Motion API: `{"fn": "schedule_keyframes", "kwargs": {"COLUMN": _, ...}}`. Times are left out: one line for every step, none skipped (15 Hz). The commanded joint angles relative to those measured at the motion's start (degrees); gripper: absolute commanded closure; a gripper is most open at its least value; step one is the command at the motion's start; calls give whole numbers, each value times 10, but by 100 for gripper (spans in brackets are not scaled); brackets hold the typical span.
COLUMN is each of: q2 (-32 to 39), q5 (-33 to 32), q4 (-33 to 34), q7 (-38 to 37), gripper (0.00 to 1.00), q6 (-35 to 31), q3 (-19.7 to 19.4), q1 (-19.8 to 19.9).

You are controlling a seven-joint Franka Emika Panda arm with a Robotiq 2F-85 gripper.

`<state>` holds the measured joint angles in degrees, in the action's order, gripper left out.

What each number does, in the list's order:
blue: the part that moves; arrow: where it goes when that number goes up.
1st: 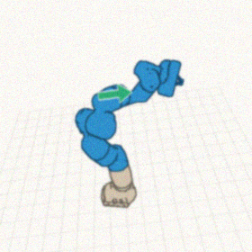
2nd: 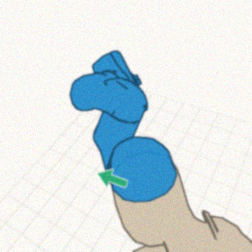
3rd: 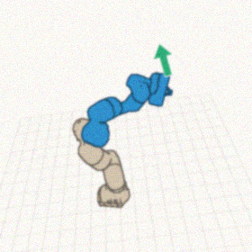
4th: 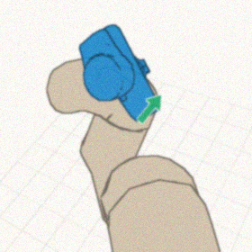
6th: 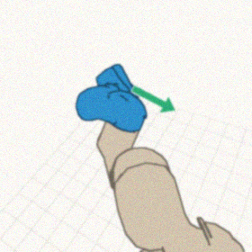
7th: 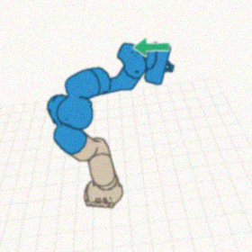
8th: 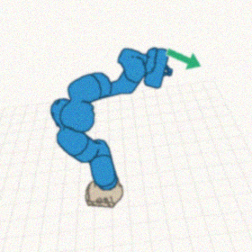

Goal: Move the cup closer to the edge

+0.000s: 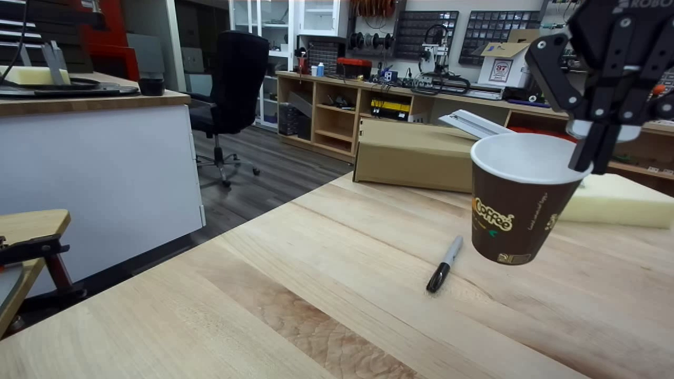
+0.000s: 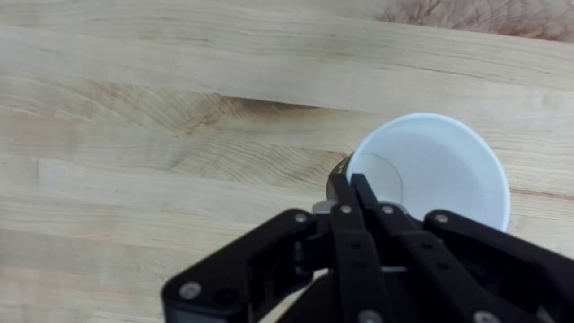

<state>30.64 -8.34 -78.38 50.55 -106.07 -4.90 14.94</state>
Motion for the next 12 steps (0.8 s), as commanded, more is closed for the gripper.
{"fn": "schedule_keyframes", "kwargs": {"q2": -7, "q5": 17, "q4": 9, "q7": 12, "gripper": 99, "q6": 13, "q3": 22, "q1": -8}}
{"fn": "schedule_keyframes", "kwargs": {"q2": -5, "q5": 25, "q4": 11, "q7": 14, "gripper": 99, "q6": 12, "q3": 28, "q1": -9}}
{"fn": "schedule_keyframes", "kwargs": {"q2": -4, "q5": 32, "q4": 11, "q7": 15, "gripper": 99, "q6": 12, "q3": 34, "q1": -10}}
{"fn": "schedule_keyframes", "kwargs": {"q2": -4, "q5": 41, "q4": 11, "q7": 17, "gripper": 99, "q6": 15, "q3": 40, "q1": -12}}
{"fn": "schedule_keyframes", "kwargs": {"q2": -3, "q5": 49, "q4": 12, "q7": 19, "gripper": 99, "q6": 17, "q3": 45, "q1": -13}}
{"fn": "schedule_keyframes", "kwargs": {"q2": -3, "q5": 58, "q4": 10, "q7": 22, "gripper": 99, "q6": 19, "q3": 51, "q1": -14}}
{"fn": "schedule_keyframes", "kwargs": {"q2": -1, "q5": 64, "q4": 12, "q7": 26, "gripper": 99, "q6": 20, "q3": 55, "q1": -16}}
{"fn": "schedule_keyframes", "kwargs": {"q2": -1, "q5": 70, "q4": 12, "q7": 28, "gripper": 99, "q6": 22, "q3": 59, "q1": -19}}
{"fn": "schedule_keyframes", "kwargs": {"q2": 1, "q5": 74, "q4": 12, "q7": 31, "gripper": 99, "q6": 22, "q3": 62, "q1": -21}}
{"fn": "schedule_keyframes", "kwargs": {"q2": 2, "q5": 76, "q4": 12, "q7": 33, "gripper": 99, "q6": 25, "q3": 65, "q1": -24}}
{"fn": "schedule_keyframes", "kwargs": {"q2": 4, "q5": 77, "q4": 13, "q7": 35, "gripper": 99, "q6": 28, "q3": 65, "q1": -27}}
{"fn": "schedule_keyframes", "kwargs": {"q2": 7, "q5": 71, "q4": 13, "q7": 34, "gripper": 99, "q6": 34, "q3": 64, "q1": -33}}
